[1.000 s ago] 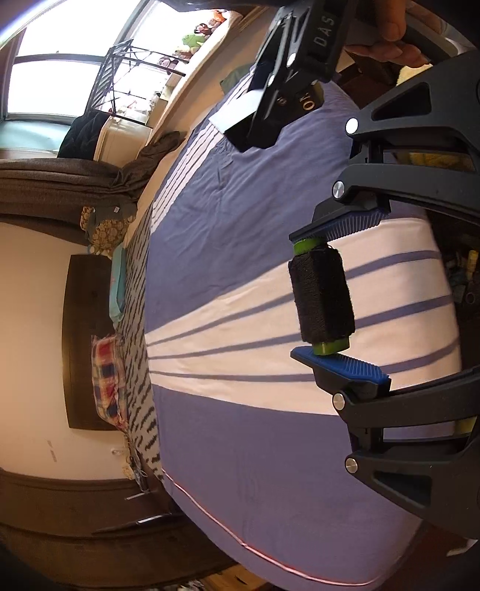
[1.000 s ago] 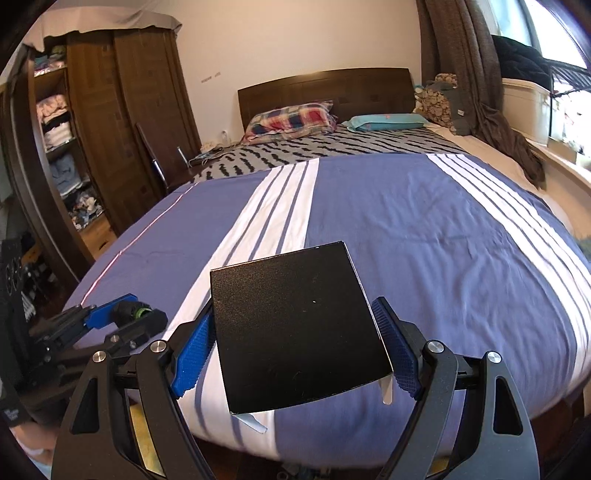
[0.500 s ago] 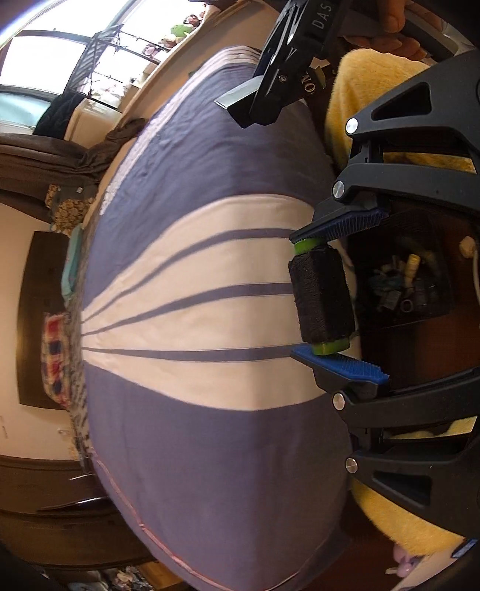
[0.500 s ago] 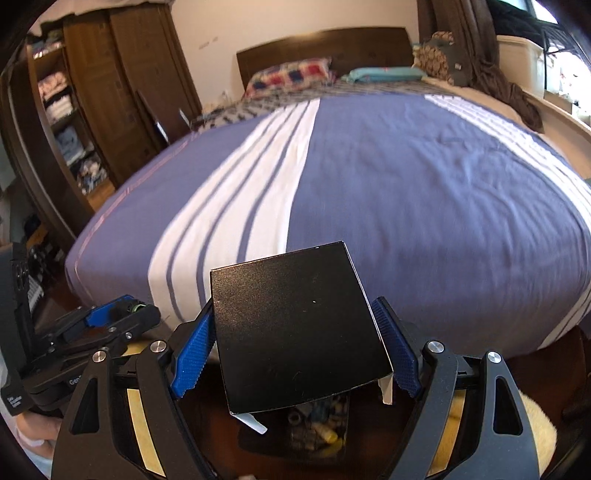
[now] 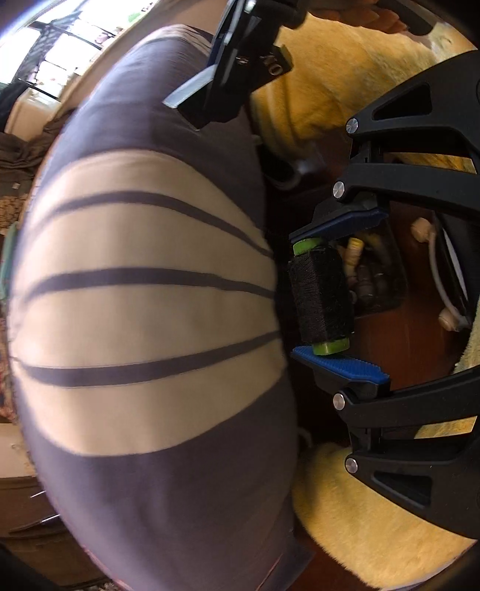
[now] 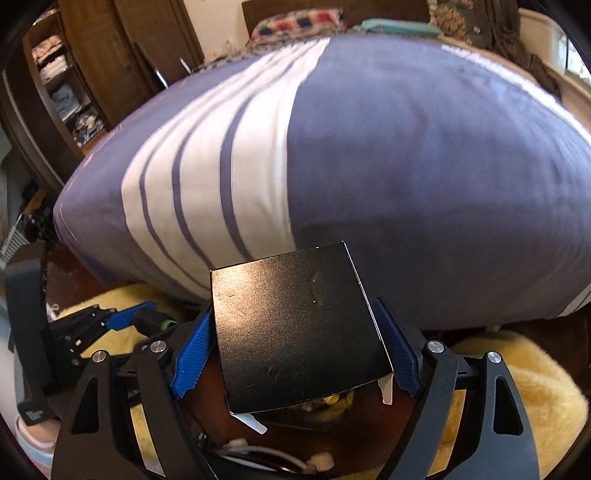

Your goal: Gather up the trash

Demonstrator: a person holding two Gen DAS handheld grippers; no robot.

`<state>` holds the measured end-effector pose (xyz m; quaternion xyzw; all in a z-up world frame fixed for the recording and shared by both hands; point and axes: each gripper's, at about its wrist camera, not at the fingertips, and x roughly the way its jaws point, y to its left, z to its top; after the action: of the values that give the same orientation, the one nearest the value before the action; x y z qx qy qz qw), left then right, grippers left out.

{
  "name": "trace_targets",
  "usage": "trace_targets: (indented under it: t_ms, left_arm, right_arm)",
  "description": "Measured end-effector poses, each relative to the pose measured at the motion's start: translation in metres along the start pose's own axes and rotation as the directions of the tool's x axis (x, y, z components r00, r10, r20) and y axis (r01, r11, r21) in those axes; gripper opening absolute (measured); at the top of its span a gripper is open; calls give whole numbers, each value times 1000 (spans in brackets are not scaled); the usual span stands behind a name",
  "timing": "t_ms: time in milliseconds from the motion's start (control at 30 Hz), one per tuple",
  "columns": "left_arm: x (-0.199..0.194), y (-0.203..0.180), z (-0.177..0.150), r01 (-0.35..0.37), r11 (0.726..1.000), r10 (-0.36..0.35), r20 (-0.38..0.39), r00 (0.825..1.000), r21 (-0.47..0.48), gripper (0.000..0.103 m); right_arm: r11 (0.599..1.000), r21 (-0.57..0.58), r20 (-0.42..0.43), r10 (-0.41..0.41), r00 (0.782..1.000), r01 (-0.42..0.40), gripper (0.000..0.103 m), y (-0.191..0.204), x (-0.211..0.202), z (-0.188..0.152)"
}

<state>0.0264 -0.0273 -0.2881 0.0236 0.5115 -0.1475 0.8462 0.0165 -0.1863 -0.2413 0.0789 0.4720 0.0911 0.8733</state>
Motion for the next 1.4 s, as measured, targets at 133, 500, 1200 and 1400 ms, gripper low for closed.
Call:
trace_targets:
  t_ms: [133, 500, 1200, 1400]
  left_arm:
    - [29, 4, -13, 20, 1000, -20, -86, 996, -8, 54]
    - [76, -2, -23, 107, 994, -108, -223, 969, -14, 54]
    - [48, 3, -12, 83, 996, -85, -154, 984, -20, 95]
    - [1, 15, 2, 67, 997, -68, -37, 997, -32, 95]
  right_arm:
    - [1000, 3, -81, 2, 997, -2, 82, -2, 29, -12]
    - [998, 65, -252, -8, 968, 26, 83, -24, 85, -34]
    - [996, 78, -169, -31, 985, 45, 100, -22, 53, -13]
    - [995, 67, -62, -65, 996, 69, 100, -21, 8, -4]
